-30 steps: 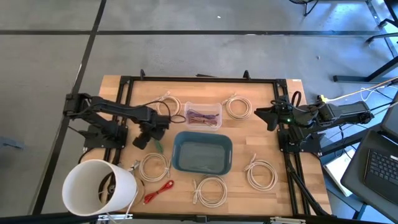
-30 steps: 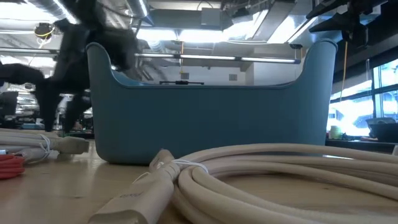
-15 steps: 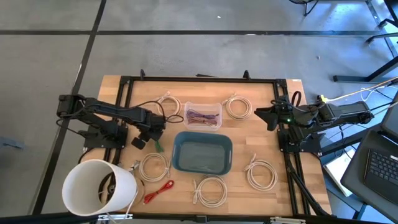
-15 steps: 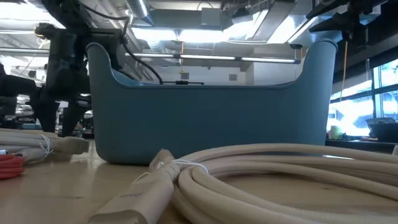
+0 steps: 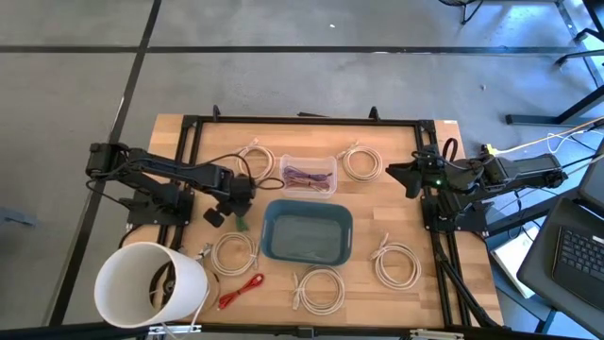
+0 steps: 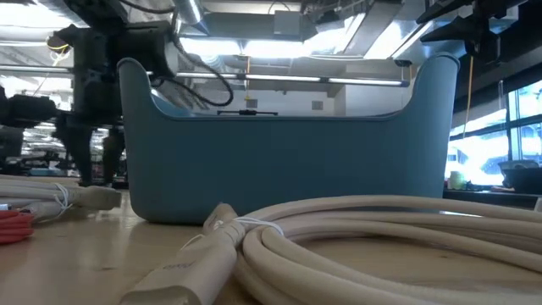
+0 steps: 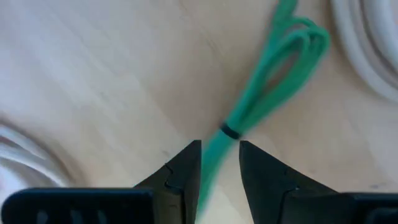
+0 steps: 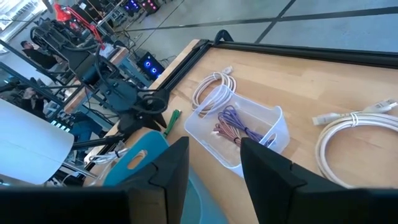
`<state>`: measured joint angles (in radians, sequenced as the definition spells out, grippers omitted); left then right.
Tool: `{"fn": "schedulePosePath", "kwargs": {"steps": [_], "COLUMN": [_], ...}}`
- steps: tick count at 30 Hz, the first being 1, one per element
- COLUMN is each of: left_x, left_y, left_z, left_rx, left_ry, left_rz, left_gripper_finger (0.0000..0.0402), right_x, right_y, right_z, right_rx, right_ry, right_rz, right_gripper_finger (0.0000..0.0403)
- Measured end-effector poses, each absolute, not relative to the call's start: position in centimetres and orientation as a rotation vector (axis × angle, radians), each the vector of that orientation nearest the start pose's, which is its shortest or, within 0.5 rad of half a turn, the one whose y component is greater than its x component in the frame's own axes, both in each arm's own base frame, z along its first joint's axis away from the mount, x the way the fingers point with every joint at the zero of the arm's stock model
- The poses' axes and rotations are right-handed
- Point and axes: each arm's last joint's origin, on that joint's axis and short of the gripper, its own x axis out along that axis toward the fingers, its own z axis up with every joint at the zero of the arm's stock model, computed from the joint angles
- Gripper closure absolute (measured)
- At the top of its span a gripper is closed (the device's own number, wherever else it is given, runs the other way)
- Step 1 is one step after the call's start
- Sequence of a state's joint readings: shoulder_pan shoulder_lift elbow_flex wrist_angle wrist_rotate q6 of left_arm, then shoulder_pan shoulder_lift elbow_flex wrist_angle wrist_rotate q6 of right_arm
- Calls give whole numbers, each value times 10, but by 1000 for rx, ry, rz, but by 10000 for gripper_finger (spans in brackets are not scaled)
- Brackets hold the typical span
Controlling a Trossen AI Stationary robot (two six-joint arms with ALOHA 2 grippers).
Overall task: Pick & Place USB Port
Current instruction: Put the green charger cable into the transparent bin
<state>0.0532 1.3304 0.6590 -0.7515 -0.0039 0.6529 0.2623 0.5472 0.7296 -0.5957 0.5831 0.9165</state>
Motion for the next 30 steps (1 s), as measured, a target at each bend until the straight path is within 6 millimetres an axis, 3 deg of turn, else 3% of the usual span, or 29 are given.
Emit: {"fn": "schedulePosePath", "kwargs": {"steps": [5,22,30], "left_x": [205,202,208], "left_y": [14,13,12], "left_z": [160,159,143], "left_rx": [579,556,515], "left_ry": [1324,1335,1380], "left_rz": [-433,-495,-571], "left_gripper_finger": [300,300,300], "right_x": [109,109,109], "right_y": [13,13,13], "right_z": [308,307,307], "right_rx": [728,722,721], "right_ry": [203,210,212], "right_rz": [-460,-453,-451], "right_gripper_finger": [256,256,256]}}
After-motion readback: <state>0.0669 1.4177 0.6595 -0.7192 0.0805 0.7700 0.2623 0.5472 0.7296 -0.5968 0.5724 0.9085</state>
